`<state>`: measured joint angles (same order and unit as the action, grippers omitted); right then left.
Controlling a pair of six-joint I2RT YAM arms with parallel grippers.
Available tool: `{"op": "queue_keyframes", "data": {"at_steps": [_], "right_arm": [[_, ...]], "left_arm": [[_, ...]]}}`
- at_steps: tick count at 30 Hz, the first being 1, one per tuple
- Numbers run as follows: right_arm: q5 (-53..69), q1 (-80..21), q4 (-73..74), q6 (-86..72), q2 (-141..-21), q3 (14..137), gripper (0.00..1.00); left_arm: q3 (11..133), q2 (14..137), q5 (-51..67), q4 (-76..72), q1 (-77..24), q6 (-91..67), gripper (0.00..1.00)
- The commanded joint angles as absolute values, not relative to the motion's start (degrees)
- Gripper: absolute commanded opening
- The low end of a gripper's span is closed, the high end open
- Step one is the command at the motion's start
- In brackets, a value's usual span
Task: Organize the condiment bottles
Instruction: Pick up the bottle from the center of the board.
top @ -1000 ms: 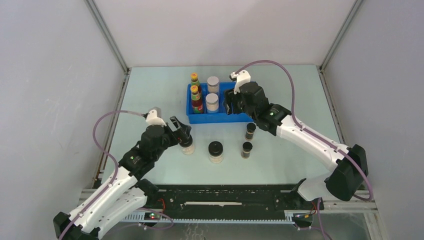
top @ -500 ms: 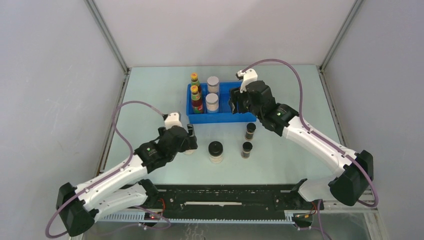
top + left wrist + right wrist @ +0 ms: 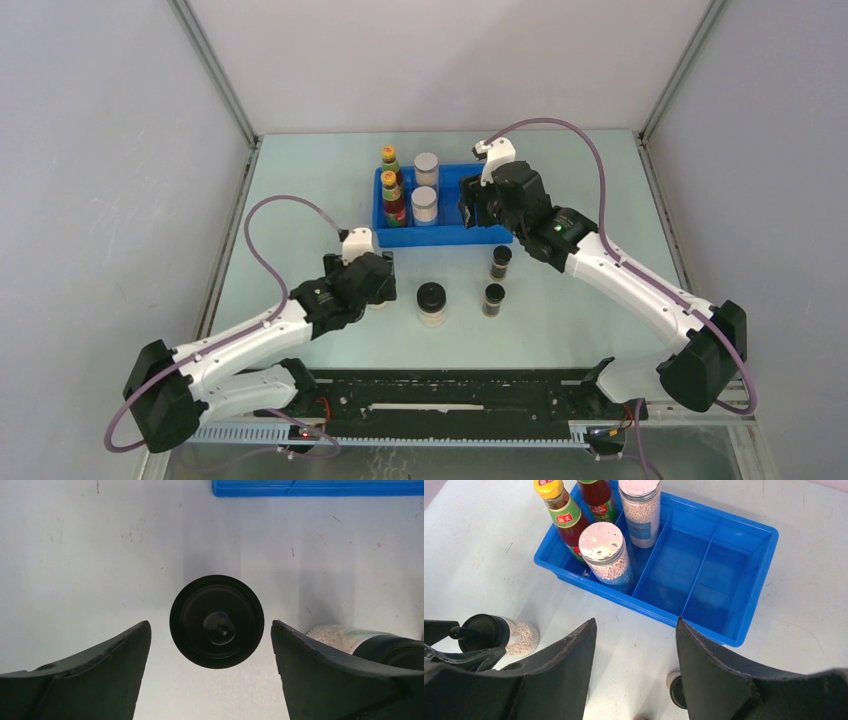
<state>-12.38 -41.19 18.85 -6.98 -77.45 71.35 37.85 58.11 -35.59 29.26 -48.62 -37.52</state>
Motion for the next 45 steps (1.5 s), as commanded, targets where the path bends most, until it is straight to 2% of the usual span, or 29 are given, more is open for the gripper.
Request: {"op": "queue_keyframes", "data": {"at_steps": [1,7,12,15,18,21,22,35,45], "right_arm": [[-12.7,-40.8,18.0,-7.7,-76.0,71.7,0.67],[-12.7,-40.7,18.3,-7.8,-76.3,71.6,0.67],[-12.7,-40.6,18.8,-8.0,-76.6,71.6,0.67],[-12.9,-40.7,18.9,-8.1,-76.5,71.6,0.67],[-13.0,-40.8,19.2,-8.2,-76.4,71.6,0.67],[-13.2,-40.8,19.5,-8.3,-76.3,71.6,0.67],[-13.3,-40.8,19.6,-8.4,-76.2,71.7,0.67],[-15.6,-41.2,20.0,-8.9,-74.8,71.7,0.67],[-19.1,-38.7,20.9,-10.9,-73.0,71.6,0.67]], "left_arm": [[40.0,59.1,-38.9,25.6,-48.9,-35.7,0.93],[39.5,60.5,-38.7,23.5,-49.0,-35.4,0.89],[39.3,61.0,-38.4,22.4,-49.0,-34.8,0.73],[39.0,61.2,-38.3,22.1,-49.0,-34.7,0.55],[38.7,61.1,-37.6,21.6,-49.0,-34.7,0.32],[38.6,60.8,-37.1,21.7,-49.0,-34.6,0.04],[38.6,60.5,-37.1,21.8,-49.1,-34.6,0.01],[43.6,55.2,-40.3,25.4,-52.6,-32.2,0.0],[55.9,58.0,-40.1,28.8,-54.2,-26.2,0.0]]}}
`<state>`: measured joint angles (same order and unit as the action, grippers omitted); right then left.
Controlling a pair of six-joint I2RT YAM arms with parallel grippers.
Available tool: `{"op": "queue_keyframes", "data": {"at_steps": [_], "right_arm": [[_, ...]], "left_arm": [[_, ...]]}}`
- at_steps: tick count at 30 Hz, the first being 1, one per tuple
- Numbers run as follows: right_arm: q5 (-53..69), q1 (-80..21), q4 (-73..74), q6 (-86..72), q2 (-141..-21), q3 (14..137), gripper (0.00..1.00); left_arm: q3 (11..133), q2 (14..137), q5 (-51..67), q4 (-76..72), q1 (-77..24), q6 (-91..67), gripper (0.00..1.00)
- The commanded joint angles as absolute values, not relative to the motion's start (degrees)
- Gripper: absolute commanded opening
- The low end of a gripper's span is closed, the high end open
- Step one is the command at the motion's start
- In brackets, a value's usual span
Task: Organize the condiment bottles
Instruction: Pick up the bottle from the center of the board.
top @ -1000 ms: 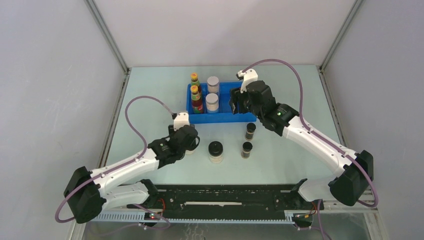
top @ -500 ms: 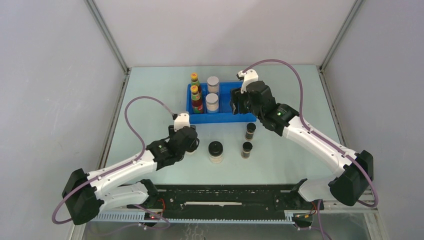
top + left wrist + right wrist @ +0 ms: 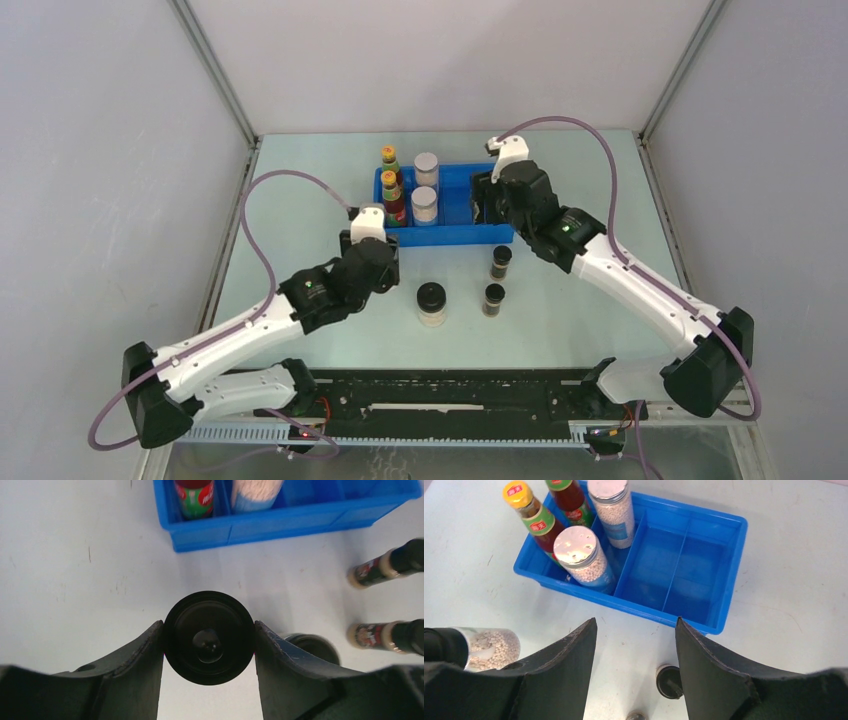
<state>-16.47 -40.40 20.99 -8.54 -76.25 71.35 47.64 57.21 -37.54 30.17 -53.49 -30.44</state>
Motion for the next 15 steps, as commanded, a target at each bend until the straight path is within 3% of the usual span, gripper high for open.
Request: {"op": "queue_keyframes", "data": {"at_steps": [1,15], "right_arm": [[-19.3,-38.1,21.0,-11.3,-72.9,71.7,0.67],[-22.2,-29.6,20.0,-17.9,-69.2,69.1,0.66]], "left_arm": [[57.5,58.9,-40.0,29.1,-54.3,-25.3,0.0],[77.0,72.8,-34.1,28.6,-54.4,-16.0,0.0]]}}
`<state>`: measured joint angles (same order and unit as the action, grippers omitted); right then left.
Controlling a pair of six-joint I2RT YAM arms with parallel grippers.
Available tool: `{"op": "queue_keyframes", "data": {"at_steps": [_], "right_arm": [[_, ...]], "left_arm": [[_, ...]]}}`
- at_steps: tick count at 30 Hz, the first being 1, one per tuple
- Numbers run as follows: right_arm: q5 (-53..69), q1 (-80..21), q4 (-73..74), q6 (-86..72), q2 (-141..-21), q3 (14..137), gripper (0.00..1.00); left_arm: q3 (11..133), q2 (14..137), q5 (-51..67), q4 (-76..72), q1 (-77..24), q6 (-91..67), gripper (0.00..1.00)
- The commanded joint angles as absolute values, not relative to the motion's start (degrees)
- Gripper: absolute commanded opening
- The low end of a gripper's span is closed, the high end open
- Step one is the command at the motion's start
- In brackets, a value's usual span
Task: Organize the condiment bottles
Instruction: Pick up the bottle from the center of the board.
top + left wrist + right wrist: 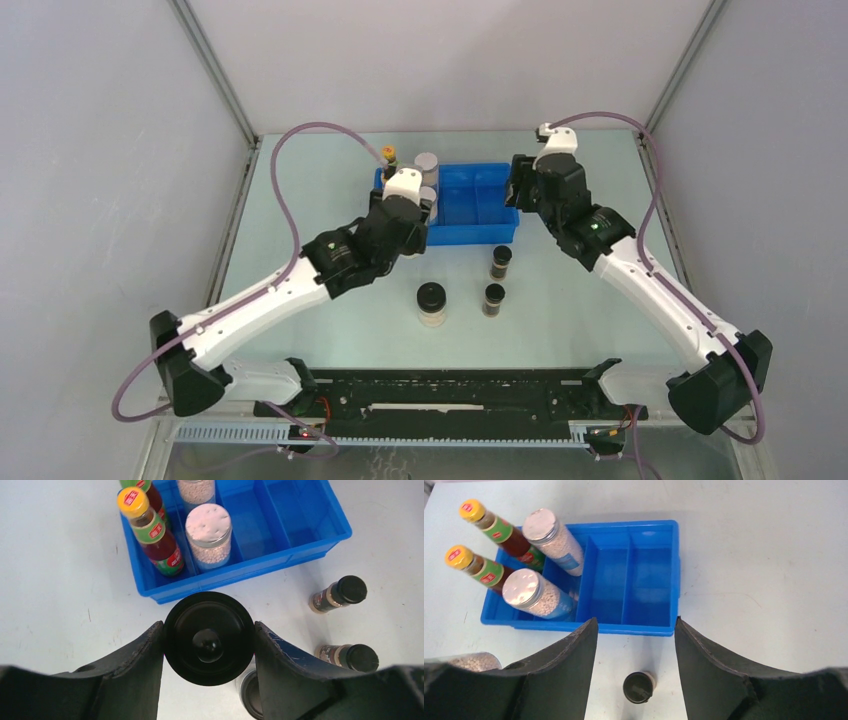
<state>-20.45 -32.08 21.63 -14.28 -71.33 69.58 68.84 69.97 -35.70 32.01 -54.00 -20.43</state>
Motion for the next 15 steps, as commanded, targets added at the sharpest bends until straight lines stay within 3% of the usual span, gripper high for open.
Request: {"op": "queue_keyframes", "data": {"at_steps": [1,15], "right_arm": [[-22.3,-28.8,19.9,-18.3,-69.1,68.8,0.65],[-21.7,-16.5,17.4,-24.2,-68.3,66.3,0.66]], "left_arm": [[78.3,74.0,-33.5,28.4,-54.4,-15.4,0.0],[97.8,92.0,-24.8,27.6,-52.6,-10.4,0.0]]}}
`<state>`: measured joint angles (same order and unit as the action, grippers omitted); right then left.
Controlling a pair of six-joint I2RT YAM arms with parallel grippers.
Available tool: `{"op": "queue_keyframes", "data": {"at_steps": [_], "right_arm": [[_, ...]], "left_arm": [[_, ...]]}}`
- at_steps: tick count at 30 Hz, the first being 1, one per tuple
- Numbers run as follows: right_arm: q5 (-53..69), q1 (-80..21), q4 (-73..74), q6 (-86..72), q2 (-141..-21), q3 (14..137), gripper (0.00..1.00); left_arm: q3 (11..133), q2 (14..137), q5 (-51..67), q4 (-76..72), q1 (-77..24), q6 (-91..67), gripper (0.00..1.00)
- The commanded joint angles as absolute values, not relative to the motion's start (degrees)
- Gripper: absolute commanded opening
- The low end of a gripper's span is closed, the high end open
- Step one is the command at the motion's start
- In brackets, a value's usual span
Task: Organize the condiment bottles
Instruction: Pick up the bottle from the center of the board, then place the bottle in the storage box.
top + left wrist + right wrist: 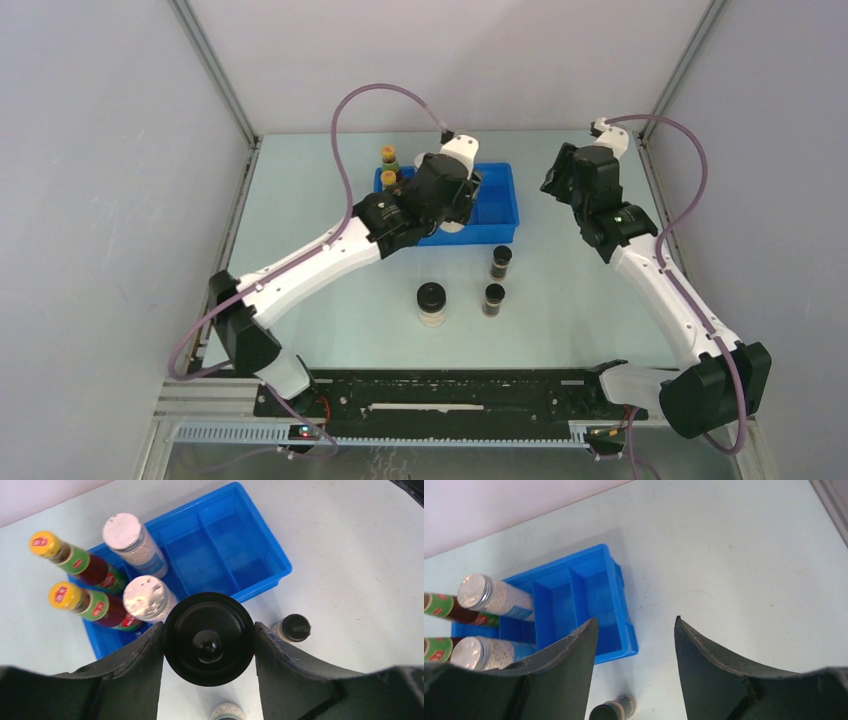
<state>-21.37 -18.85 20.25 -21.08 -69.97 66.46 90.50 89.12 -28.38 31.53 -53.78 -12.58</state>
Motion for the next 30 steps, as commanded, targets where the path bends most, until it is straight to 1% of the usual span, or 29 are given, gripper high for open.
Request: {"op": "queue_keyframes", "data": {"at_steps": [1,13,30], "right_arm": [[-21.6,-16.1,17.2,-24.3,-68.4,66.3,0.66],[-21.6,-13.8,15.1,-25.0,-71.1,66.3,0.65],[-21.1,-13.2,11.4,-24.1,-74.4,66.3,0.65]], "left_arm": [[99.0,93.2,-24.0,27.5,-52.1,-10.5,0.0],[109.7,105.0,-15.8,27.0,-45.9,-10.9,0.0],[117.6,118.0,-13.5,22.0,-39.7,-9.8,0.0]]}}
